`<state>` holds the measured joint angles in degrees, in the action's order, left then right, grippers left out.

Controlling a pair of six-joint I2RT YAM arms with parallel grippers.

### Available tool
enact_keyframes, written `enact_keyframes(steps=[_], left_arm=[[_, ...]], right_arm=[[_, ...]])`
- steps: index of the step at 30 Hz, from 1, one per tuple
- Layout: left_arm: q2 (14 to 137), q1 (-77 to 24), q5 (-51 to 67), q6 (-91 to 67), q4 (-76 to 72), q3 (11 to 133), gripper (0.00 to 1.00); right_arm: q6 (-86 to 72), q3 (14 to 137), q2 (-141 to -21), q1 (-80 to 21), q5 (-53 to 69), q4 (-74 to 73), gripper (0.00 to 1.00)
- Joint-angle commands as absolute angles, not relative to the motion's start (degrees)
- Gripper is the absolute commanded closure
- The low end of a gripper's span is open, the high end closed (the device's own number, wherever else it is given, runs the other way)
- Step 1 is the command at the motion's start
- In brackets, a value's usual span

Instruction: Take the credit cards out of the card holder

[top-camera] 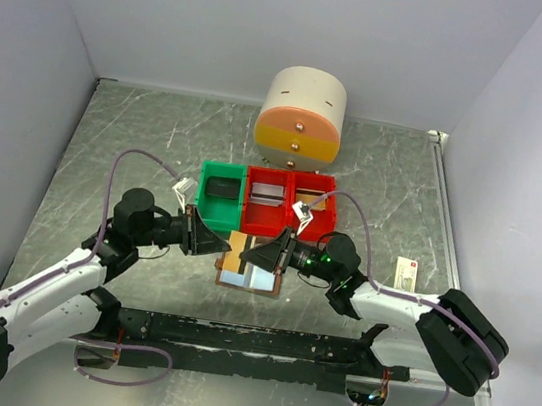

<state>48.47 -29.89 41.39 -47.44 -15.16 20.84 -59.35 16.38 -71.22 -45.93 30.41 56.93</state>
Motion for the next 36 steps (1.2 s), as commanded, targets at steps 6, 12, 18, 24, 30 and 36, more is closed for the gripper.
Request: enact_keyframes(steps=[6, 12, 18, 24, 30, 36], left_arm=[[49.03, -30.84, 43.81, -45.64, -15.95, 20.54, 0.93], [46.75, -30.8, 35.71, -39.56, -1.73, 25.52, 0.54], [45.94, -30.85, 27.27, -35.07, 10.72, 31.05, 0.28], [45.19, -30.83, 16.93, -29.77, 21.0, 37.7, 0.18], [45.67, -30.83, 7.64, -25.1, 27.96, 44.24, 0.11], [47.48, -30.85, -5.21, -23.8, 32.14, 48.16, 0.01]], right_arm=[[-59.67, 17.67, -70.25, -46.15, 30.28, 58.83, 0.95], [-46.26, 22.76, -60.12, -44.79, 19.58, 27.48, 1.0], [-34.38, 28.75, -55.85, -44.61, 11.16, 8.13, 1.0], [-26.04, 32.15, -53.37, -44.81, 7.43, -0.07, 1.0], [-17.75, 35.24, -51.38, -49.84, 2.76, -3.92, 1.0], [-7.41, 35.41, -48.51, -58.62, -9.97, -4.21, 1.0]])
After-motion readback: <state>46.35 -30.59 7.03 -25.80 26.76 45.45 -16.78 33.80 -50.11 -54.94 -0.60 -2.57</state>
